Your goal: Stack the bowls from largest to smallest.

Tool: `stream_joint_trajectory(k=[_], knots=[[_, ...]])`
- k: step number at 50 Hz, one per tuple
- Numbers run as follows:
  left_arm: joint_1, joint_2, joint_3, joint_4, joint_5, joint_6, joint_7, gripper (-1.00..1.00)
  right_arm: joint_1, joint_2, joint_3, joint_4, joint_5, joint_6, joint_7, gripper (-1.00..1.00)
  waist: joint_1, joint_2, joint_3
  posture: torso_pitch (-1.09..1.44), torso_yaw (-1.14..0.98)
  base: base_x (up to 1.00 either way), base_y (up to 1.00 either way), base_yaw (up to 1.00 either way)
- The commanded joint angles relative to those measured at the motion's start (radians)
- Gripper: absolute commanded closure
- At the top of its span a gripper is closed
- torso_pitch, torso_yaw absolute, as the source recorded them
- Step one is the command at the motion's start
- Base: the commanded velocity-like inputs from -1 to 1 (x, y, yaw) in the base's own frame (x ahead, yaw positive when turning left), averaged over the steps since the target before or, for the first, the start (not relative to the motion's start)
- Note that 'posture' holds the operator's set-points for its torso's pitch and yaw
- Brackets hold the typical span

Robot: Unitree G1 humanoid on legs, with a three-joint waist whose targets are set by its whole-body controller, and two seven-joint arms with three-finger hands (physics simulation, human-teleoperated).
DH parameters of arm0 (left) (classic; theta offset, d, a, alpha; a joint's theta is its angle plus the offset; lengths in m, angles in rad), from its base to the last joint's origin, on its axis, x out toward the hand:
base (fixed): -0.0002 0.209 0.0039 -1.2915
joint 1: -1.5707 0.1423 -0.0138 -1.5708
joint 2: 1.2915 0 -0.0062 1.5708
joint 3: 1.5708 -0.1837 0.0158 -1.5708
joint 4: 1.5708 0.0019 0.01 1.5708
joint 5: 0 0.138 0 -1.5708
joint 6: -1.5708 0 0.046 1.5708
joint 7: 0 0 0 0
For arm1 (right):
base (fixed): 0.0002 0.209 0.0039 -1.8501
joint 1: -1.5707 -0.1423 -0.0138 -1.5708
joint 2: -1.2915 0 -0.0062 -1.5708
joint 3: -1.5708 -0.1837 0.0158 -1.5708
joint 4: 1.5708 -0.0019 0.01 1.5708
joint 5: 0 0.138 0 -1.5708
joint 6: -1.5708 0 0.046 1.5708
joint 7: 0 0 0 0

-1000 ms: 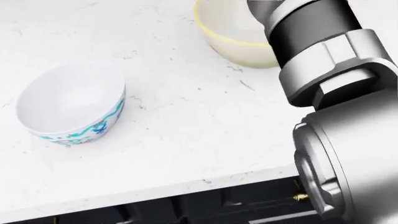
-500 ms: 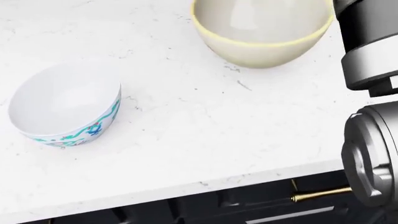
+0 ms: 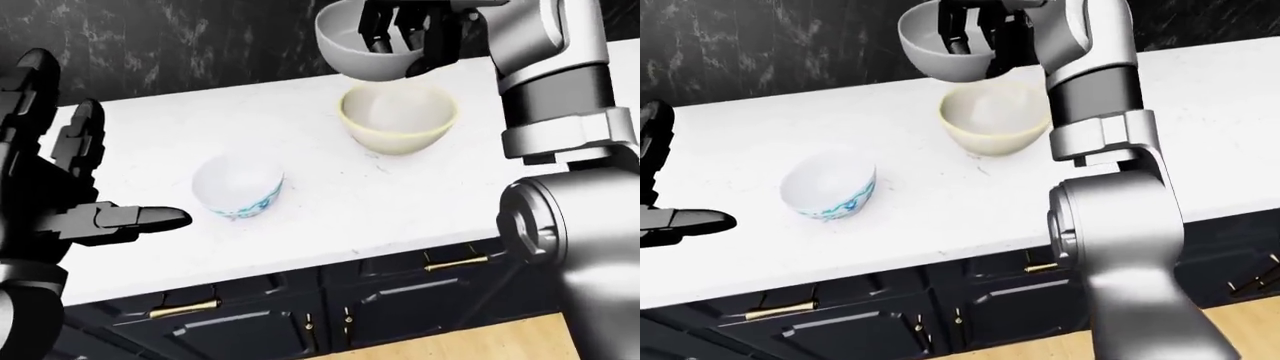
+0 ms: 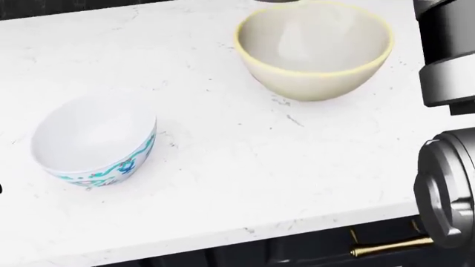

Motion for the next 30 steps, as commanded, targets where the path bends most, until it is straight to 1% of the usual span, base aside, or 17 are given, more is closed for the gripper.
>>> stream_joint_trajectory(k=[1,3,9,13,17,20,30], knots=[[-0.016,0.014,0.012,-0.012,0.002,-0.027,0.006,-1.0,-0.036,-0.014,-0.016,-0.048,0.008,0.004,-0.008,1.0,-0.001,0.002,-0.029,-0.16,0.0,0.0,0.0,0.0],[-0.019,0.016,0.021,-0.014,-0.013,-0.02,0.011,-1.0,-0.028,-0.017,-0.017,-0.053,0.007,0.003,-0.005,1.0,0.0,0.003,-0.042,-0.18,0.0,0.0,0.0,0.0],[-0.012,0.014,0.018,-0.008,-0.02,-0.035,0.016,-1.0,0.002,-0.023,-0.017,-0.062,0.002,0.0,-0.007,1.0,0.0,0.006,-0.085,-0.24,0.0,0.0,0.0,0.0],[-0.007,0.011,0.023,-0.002,-0.026,-0.044,0.025,-1.0,0.024,-0.031,-0.02,-0.084,-0.003,0.005,0.016,1.0,0.002,0.008,-0.104,-0.24,0.0,0.0,0.0,0.0],[0.001,0.013,0.016,-0.005,-0.02,-0.052,0.022,-1.0,0.054,-0.029,-0.016,-0.103,-0.017,0.007,0.027,1.0,0.003,0.009,-0.115,-0.24,0.0,0.0,0.0,0.0],[-0.002,0.017,0.019,-0.001,-0.022,-0.051,0.024,-1.0,0.069,-0.027,-0.011,-0.087,-0.038,-0.002,0.006,1.0,0.003,0.01,-0.121,-0.24,0.0,0.0,0.0,0.0],[0.003,0.018,0.024,0.003,-0.018,-0.059,0.022,-1.0,0.074,-0.015,0.004,0.028,-0.108,-0.028,-0.114,1.0,0.003,0.015,-0.132,-0.24,0.0,0.0,0.0,0.0]])
